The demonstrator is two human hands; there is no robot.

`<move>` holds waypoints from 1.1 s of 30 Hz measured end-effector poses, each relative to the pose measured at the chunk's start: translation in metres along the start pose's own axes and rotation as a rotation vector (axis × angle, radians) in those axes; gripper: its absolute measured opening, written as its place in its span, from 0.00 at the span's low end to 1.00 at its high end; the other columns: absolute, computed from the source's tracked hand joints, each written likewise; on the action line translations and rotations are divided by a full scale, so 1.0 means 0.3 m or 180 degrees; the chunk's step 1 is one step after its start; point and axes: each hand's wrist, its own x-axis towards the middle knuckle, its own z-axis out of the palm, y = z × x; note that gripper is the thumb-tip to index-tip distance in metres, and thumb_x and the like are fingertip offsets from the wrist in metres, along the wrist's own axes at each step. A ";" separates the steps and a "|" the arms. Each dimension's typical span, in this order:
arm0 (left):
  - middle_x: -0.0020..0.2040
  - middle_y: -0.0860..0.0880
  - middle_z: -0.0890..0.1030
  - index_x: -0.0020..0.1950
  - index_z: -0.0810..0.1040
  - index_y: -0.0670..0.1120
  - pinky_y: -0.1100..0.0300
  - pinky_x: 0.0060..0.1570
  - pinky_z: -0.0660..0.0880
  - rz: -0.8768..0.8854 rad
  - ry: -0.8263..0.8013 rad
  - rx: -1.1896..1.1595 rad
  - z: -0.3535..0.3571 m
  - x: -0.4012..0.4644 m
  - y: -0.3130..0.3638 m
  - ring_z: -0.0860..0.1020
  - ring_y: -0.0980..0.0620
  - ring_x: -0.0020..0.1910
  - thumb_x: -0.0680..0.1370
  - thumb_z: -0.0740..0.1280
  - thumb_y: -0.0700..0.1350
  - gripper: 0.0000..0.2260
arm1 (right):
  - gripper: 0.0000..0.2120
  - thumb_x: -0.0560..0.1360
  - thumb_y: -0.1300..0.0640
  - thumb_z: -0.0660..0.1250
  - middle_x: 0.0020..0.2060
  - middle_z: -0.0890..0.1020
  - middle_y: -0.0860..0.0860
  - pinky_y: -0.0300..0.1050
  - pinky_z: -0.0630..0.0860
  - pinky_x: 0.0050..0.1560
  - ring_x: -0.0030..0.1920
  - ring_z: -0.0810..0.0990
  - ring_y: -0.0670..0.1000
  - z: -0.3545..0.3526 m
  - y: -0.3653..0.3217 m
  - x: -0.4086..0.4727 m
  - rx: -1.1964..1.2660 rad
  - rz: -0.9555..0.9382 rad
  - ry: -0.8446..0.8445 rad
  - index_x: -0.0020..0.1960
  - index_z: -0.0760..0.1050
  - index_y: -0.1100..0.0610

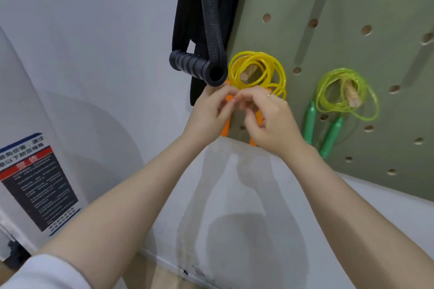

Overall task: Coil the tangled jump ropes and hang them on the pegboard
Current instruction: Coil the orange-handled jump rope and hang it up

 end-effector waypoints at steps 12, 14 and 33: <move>0.34 0.51 0.78 0.42 0.74 0.51 0.52 0.39 0.80 -0.1166 0.0719 -0.0928 0.052 0.142 0.040 0.78 0.54 0.33 0.79 0.60 0.45 0.07 | 0.10 0.75 0.58 0.62 0.46 0.77 0.58 0.50 0.73 0.43 0.46 0.76 0.61 -0.032 0.164 0.148 -0.1283 0.0406 0.0552 0.52 0.80 0.57; 0.36 0.49 0.79 0.44 0.73 0.51 0.51 0.38 0.80 -0.1348 0.0723 -0.0969 0.064 0.163 0.030 0.80 0.51 0.36 0.79 0.61 0.46 0.05 | 0.08 0.73 0.59 0.65 0.50 0.76 0.59 0.52 0.72 0.46 0.49 0.74 0.62 -0.019 0.189 0.153 -0.1527 0.0642 0.0529 0.50 0.79 0.56; 0.49 0.44 0.73 0.51 0.67 0.46 0.62 0.42 0.65 -0.1374 0.0452 -0.0020 0.071 0.217 0.035 0.71 0.50 0.46 0.82 0.51 0.45 0.07 | 0.17 0.71 0.62 0.62 0.58 0.71 0.58 0.47 0.66 0.59 0.61 0.68 0.59 -0.053 0.095 0.290 -0.0683 0.2318 -0.0691 0.60 0.69 0.60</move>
